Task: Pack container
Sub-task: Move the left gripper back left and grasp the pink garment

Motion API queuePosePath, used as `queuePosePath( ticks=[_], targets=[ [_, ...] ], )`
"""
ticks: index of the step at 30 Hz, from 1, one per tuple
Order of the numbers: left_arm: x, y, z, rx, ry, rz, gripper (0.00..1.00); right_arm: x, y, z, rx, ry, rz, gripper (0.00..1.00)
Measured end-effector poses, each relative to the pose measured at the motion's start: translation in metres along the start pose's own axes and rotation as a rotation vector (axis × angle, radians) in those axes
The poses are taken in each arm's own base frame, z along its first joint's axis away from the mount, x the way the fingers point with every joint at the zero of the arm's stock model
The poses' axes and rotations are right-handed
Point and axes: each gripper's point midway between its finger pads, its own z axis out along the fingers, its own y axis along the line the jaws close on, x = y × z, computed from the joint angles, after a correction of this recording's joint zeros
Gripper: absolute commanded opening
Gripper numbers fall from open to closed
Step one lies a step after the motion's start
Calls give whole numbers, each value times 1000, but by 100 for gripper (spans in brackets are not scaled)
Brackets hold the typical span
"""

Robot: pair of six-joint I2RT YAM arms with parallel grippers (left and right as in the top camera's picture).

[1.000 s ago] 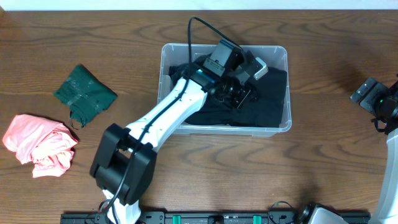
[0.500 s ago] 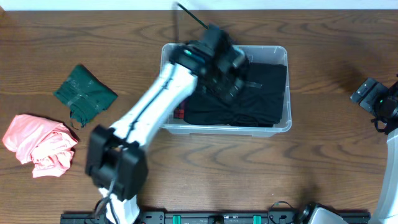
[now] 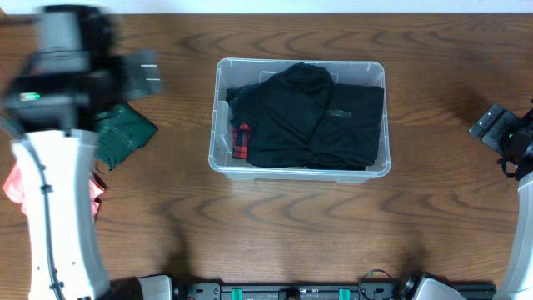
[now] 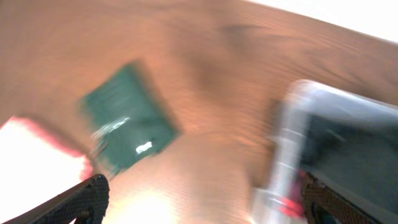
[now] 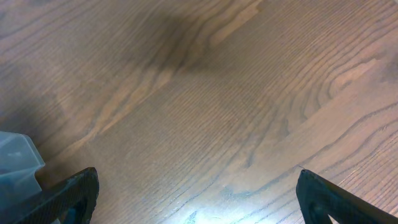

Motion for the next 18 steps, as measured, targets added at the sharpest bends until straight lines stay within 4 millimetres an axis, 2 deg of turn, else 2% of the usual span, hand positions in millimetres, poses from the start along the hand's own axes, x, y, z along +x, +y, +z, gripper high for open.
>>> queuePosePath(
  ticks=[2, 4, 5, 9, 12, 14, 16, 18],
  targets=[
    [2, 57, 11, -108, 27, -186, 98, 0, 0, 0, -1, 1, 0, 99],
    [12, 100, 20, -186, 57, -327, 98, 0, 0, 0, -1, 1, 0, 99],
    [22, 126, 27, -231, 79, -412, 98, 0, 0, 0, -1, 1, 0, 99],
    [58, 208, 51, -359, 106, -652, 98, 0, 0, 0, -2, -1, 0, 99],
    [89, 255, 69, -423, 120, -780, 98, 0, 0, 0, -3, 0, 0, 99],
    [110, 278, 83, -445, 135, -840, 98, 0, 1, 0, -3, 0, 0, 99],
    [129, 294, 101, -429, 163, -879, 98, 0, 1, 0, -3, 0, 0, 99],
    [142, 301, 120, -391, 201, -894, 98, 0, 1, 0, -3, 0, 0, 99]
  ],
)
